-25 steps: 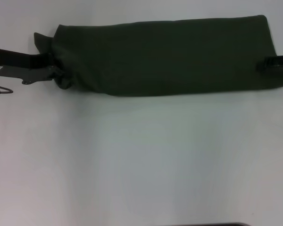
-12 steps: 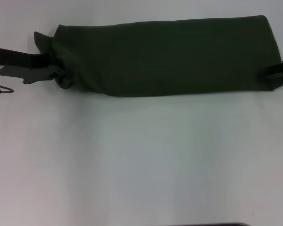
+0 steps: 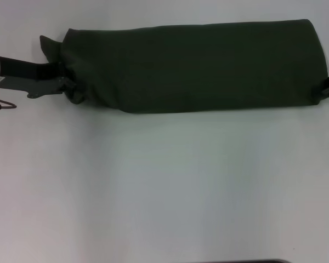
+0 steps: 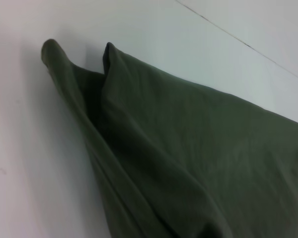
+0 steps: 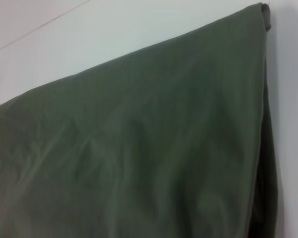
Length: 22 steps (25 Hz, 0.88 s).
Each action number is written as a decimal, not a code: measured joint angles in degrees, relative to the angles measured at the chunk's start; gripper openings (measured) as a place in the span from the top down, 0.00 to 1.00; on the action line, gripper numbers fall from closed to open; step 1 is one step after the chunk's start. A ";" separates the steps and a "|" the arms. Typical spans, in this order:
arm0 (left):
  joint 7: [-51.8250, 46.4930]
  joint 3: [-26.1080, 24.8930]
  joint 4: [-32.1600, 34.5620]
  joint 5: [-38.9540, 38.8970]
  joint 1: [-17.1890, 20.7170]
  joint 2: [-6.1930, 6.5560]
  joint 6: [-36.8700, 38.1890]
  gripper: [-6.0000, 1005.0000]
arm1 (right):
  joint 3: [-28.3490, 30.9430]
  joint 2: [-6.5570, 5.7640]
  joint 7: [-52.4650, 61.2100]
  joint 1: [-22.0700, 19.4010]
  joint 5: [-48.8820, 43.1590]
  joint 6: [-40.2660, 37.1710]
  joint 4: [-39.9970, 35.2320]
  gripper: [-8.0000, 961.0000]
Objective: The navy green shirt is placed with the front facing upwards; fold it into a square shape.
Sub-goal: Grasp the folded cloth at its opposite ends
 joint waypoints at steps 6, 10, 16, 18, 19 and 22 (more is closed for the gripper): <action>0.00 0.79 0.11 0.01 -0.12 0.19 0.59 0.95 | -0.30 -0.25 0.31 -0.02 0.00 -0.31 -0.01 0.90; 0.32 1.37 0.12 0.07 0.08 1.17 4.19 0.95 | -2.06 -1.07 0.31 -0.01 -0.26 -3.02 -0.01 0.98; 2.04 1.47 -0.23 0.16 0.70 3.14 12.65 0.95 | -2.95 -2.12 0.27 0.01 -4.18 -9.13 -0.18 0.98; 2.93 1.65 -0.31 0.46 0.88 3.47 15.49 0.95 | -2.97 -2.23 0.03 -0.05 -5.70 -11.45 -0.19 0.98; 3.29 1.83 -0.41 1.06 0.97 3.54 16.83 0.95 | -2.98 -2.27 -0.11 -0.08 -6.53 -12.55 -0.19 0.98; 3.53 2.26 -1.07 4.97 1.19 3.44 19.14 0.95 | -3.01 -2.37 -0.52 -0.24 -9.18 -16.11 -0.62 0.98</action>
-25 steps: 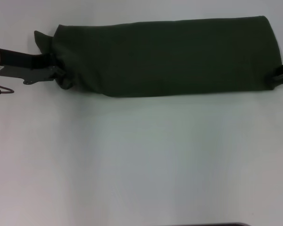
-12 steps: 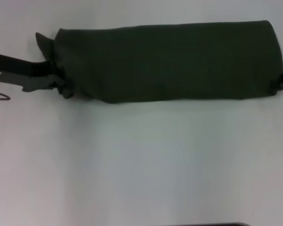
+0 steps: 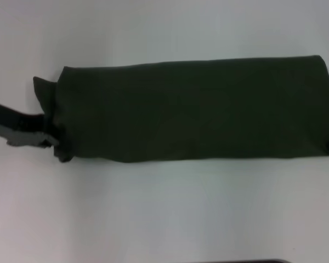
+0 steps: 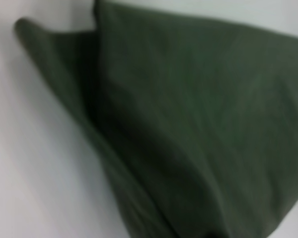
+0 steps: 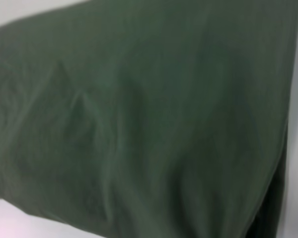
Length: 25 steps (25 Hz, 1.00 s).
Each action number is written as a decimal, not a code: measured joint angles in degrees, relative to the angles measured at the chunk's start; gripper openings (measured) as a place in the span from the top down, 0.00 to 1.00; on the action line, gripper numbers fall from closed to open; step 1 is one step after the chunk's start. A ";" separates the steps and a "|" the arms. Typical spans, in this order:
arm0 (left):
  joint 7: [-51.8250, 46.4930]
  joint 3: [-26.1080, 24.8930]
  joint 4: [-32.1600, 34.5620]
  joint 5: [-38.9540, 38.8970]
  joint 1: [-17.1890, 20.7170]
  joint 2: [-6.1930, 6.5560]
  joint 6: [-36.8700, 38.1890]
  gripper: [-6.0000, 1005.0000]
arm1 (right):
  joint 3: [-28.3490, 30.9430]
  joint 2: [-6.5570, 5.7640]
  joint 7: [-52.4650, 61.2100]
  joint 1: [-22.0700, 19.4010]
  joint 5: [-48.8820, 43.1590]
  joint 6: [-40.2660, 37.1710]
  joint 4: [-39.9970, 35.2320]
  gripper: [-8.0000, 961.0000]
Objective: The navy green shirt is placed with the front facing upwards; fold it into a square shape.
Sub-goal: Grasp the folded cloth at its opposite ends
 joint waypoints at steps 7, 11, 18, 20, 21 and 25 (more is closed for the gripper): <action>0.16 0.50 -1.08 4.06 1.46 -0.33 3.93 0.95 | 0.01 0.69 -0.16 -2.01 -0.89 -4.65 -4.11 0.98; 0.56 0.77 -1.14 5.31 1.70 -0.64 4.82 0.95 | -0.16 0.68 -0.37 -2.28 -0.91 -4.99 -4.03 0.98; 0.77 2.19 -1.15 6.88 1.43 -1.17 5.12 0.95 | -0.72 1.17 -0.54 -2.23 -0.94 -4.96 -3.77 0.98; 0.88 2.36 -1.18 6.92 1.34 -1.23 4.97 0.95 | -0.75 1.39 -0.54 -2.14 -0.94 -5.08 -4.00 0.98; 0.91 2.36 -1.18 6.93 1.32 -1.26 4.91 0.95 | -0.76 1.46 -0.54 -2.09 -0.94 -5.23 -4.05 0.98; 0.94 2.38 -1.17 6.98 1.27 -1.27 4.69 0.95 | -0.80 1.64 -0.81 -2.00 -0.94 -6.38 -4.08 0.98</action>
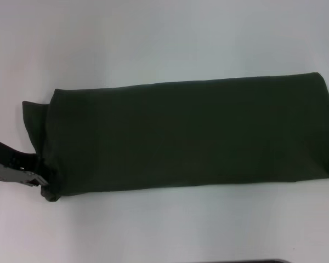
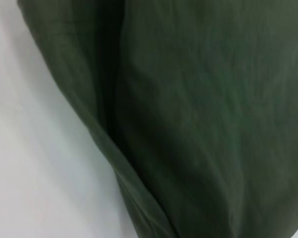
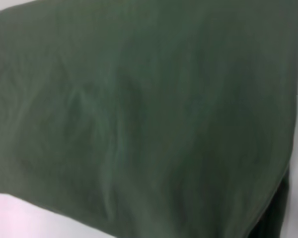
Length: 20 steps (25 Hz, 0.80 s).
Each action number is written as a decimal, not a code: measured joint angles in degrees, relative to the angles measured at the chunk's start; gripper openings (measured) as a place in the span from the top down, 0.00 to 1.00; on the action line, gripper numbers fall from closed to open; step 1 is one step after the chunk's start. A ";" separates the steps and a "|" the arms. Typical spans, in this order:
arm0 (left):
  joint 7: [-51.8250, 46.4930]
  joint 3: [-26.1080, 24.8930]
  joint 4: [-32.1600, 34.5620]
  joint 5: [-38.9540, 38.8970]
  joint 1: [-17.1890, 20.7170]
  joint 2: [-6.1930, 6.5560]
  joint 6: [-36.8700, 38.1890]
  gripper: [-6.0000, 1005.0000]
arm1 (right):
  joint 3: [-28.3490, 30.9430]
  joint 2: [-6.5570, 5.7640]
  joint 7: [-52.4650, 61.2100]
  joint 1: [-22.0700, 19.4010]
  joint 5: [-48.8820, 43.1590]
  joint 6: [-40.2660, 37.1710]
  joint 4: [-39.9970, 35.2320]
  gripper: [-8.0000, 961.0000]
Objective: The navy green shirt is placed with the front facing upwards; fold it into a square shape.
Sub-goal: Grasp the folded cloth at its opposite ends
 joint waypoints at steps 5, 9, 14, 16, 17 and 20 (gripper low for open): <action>0.13 -0.17 0.08 0.00 -0.12 0.30 0.01 0.95 | -1.02 0.32 -0.36 -0.17 0.01 -1.28 -0.35 0.98; 0.40 -0.06 0.20 0.00 -0.51 0.38 0.15 0.94 | -1.19 0.50 -0.36 -0.38 0.01 -1.87 -0.74 0.98; 0.93 -0.15 0.39 -0.26 -0.65 0.27 0.94 0.91 | -0.89 0.53 -0.52 -0.45 0.19 -1.90 -0.75 0.98; 1.66 -0.62 0.68 -0.64 -0.72 0.20 2.07 0.90 | -0.70 0.53 -0.65 -0.46 0.43 -2.27 -0.75 0.98; 1.95 -0.89 0.85 -0.75 -0.74 0.13 2.82 0.90 | -0.53 0.53 -0.68 -0.46 0.50 -2.52 -0.75 0.98; 1.52 -1.33 0.82 -0.53 -0.49 0.10 3.19 0.88 | -0.04 0.53 -0.65 -0.46 0.56 -3.05 -0.75 0.93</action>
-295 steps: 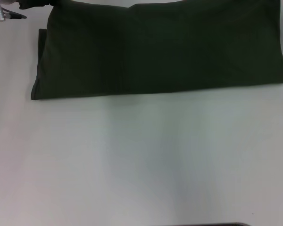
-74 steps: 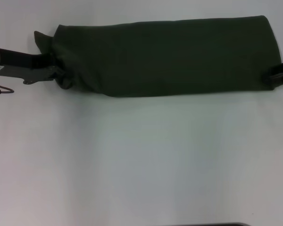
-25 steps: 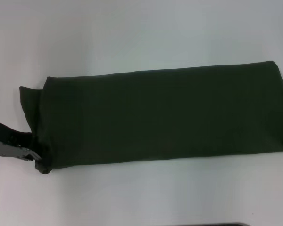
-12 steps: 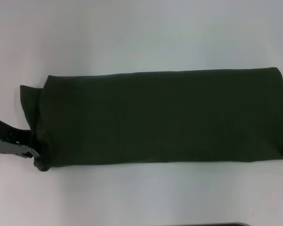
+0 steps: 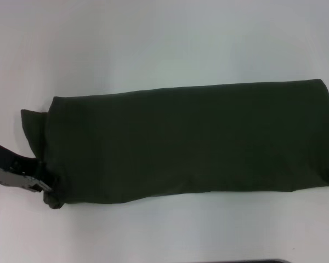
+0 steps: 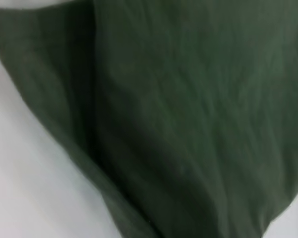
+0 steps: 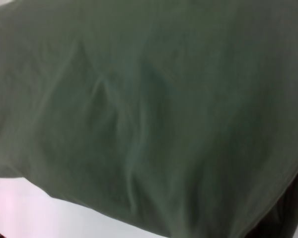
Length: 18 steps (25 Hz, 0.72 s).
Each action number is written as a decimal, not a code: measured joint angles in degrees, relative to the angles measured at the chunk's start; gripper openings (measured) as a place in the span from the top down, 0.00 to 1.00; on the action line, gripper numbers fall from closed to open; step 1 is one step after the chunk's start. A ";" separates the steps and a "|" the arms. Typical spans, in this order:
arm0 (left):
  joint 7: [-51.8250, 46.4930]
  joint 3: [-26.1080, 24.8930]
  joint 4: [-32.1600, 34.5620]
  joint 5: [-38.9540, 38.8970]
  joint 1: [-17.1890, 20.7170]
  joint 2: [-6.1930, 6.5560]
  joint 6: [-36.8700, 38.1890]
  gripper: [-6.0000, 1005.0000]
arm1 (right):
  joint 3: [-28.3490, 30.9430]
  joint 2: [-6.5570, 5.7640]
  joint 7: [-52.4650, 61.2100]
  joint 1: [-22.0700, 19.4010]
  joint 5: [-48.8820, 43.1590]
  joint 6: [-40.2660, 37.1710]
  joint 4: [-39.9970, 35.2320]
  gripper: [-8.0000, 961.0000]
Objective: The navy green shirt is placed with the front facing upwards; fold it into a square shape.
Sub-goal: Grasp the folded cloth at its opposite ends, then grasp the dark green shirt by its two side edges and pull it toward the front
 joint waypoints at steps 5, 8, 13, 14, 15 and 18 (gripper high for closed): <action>-1.19 -3.59 -0.47 0.38 0.29 0.97 -2.35 0.86 | 1.48 -0.38 -0.04 -0.06 0.09 -0.82 0.00 0.86; -2.02 -4.46 -0.62 0.46 0.45 1.36 -3.83 0.85 | 2.14 -0.65 -0.03 -0.41 0.00 -1.26 0.00 0.81; -3.06 -5.93 -1.29 0.58 0.65 2.25 -5.43 0.66 | 2.32 -2.18 0.55 -1.70 -0.35 -2.60 -0.81 0.68; -3.07 -6.65 -1.51 0.59 0.68 2.39 -5.70 0.62 | 2.40 -2.51 0.70 -2.00 -0.36 -2.79 -1.27 0.65; -3.04 -7.18 -1.68 0.60 0.70 2.45 -5.83 0.55 | 2.89 -2.97 0.94 -2.53 -0.31 -3.09 -2.18 0.62; -2.68 -10.25 -2.94 0.56 0.80 2.73 -6.25 0.41 | 5.98 -4.26 1.23 -3.18 -0.04 -4.21 -4.47 0.48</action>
